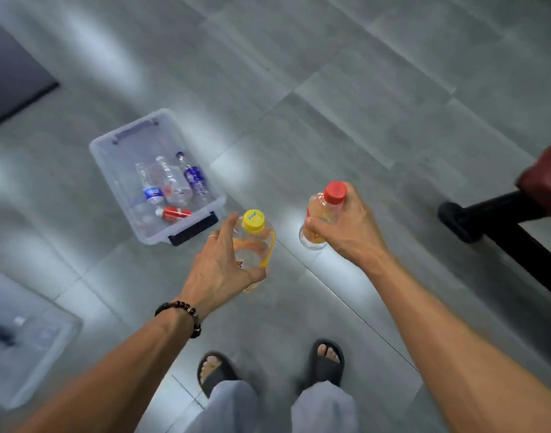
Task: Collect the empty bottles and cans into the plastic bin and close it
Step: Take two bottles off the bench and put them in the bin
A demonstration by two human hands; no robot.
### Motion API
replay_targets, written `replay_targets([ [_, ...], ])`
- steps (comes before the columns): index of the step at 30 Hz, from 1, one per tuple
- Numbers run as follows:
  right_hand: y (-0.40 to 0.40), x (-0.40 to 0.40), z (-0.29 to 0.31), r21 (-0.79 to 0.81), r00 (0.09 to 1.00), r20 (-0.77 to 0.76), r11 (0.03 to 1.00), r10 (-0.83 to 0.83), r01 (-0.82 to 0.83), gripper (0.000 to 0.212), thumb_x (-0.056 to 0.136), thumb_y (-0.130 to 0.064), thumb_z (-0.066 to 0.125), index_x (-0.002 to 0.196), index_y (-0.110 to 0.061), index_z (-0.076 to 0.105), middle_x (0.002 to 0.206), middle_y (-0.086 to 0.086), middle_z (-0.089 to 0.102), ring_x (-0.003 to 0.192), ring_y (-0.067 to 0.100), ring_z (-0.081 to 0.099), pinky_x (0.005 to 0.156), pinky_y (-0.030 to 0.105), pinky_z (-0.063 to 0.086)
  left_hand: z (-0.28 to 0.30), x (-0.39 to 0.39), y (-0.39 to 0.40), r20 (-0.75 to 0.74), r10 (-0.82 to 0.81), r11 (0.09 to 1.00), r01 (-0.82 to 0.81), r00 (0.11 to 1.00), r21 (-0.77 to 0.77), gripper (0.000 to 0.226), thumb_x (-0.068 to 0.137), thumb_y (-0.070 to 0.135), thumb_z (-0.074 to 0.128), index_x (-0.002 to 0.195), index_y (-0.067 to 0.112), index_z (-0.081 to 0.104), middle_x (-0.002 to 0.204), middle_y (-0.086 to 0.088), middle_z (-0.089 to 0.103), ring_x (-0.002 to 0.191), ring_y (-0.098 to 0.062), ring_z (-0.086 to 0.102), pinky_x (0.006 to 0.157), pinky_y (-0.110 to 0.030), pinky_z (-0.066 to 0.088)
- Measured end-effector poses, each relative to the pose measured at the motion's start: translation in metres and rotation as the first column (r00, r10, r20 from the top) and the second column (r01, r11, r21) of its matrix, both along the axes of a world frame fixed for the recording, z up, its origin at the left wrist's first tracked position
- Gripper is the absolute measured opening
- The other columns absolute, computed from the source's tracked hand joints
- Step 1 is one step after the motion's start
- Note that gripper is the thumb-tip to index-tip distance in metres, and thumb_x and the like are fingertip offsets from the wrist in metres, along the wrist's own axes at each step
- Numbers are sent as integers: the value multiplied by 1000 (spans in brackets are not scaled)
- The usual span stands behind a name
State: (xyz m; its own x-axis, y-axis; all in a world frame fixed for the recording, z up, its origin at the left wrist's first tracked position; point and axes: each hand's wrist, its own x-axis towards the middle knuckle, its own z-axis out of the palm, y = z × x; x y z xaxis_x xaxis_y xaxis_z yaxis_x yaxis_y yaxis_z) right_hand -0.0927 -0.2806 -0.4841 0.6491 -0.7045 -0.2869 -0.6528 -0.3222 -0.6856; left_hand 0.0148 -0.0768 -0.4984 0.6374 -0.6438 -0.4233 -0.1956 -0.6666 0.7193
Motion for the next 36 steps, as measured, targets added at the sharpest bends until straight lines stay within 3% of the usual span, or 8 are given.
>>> replay_targets([
  [3,40,76,-9,12,997,15,997,79,-79,55,67,-37,77,112,-27,47,108,-6,58,98,18,56,78,29,43,-4,61,44,-6,108,994,-108,994,-3,87,64,29,80,137,32,32,106,21,57,108,-13,51,67,-11,42],
  [10,90,241,-71,63,972,-2,970,234,-233,52,69,-35,77,110,-28,46,107,-1,57,95,20,55,75,28,40,-66,192,86,-54,353,935,-352,934,33,93,62,36,83,137,38,28,117,13,56,107,-13,56,87,-33,47],
  [14,97,323,-134,127,948,-62,945,311,-301,58,72,-34,77,119,-25,43,110,-1,54,97,18,52,78,26,38,-126,260,81,-116,512,859,-509,851,53,86,66,34,83,135,39,31,115,12,55,101,-13,57,82,-31,44],
  [19,95,385,-210,138,917,-189,934,350,-328,61,74,-35,76,124,-24,41,112,-1,52,97,18,51,80,28,39,-203,328,73,-196,541,840,-516,818,166,91,61,43,82,133,38,28,116,8,51,108,-20,53,87,-39,48],
  [25,98,418,-251,162,845,-421,944,330,-288,72,80,-38,70,138,-17,33,131,11,49,117,31,52,87,36,41,-257,369,69,-336,428,898,-352,839,264,102,71,40,80,146,23,13,128,3,52,110,-25,56,87,-34,44],
  [28,106,414,-242,131,829,-467,951,308,-280,75,83,-47,66,142,-16,31,136,12,46,119,32,51,91,38,42,-251,373,75,-303,302,931,-211,904,298,76,79,35,73,137,19,27,118,-3,58,92,-19,59,74,-30,47],
  [32,115,395,-206,87,868,-456,980,199,-179,69,85,-41,63,143,-19,32,137,11,45,119,32,52,92,38,43,-211,370,84,-230,-87,917,168,969,361,64,84,40,64,136,15,36,129,-11,54,109,-27,56,91,-36,47],
  [36,119,363,-155,29,920,-387,998,66,-59,68,87,-40,62,144,-20,30,141,7,43,119,29,51,90,35,41,-164,362,74,-84,-481,817,481,873,319,54,87,38,59,133,16,44,125,-9,57,112,-28,55,88,-32,44],
])
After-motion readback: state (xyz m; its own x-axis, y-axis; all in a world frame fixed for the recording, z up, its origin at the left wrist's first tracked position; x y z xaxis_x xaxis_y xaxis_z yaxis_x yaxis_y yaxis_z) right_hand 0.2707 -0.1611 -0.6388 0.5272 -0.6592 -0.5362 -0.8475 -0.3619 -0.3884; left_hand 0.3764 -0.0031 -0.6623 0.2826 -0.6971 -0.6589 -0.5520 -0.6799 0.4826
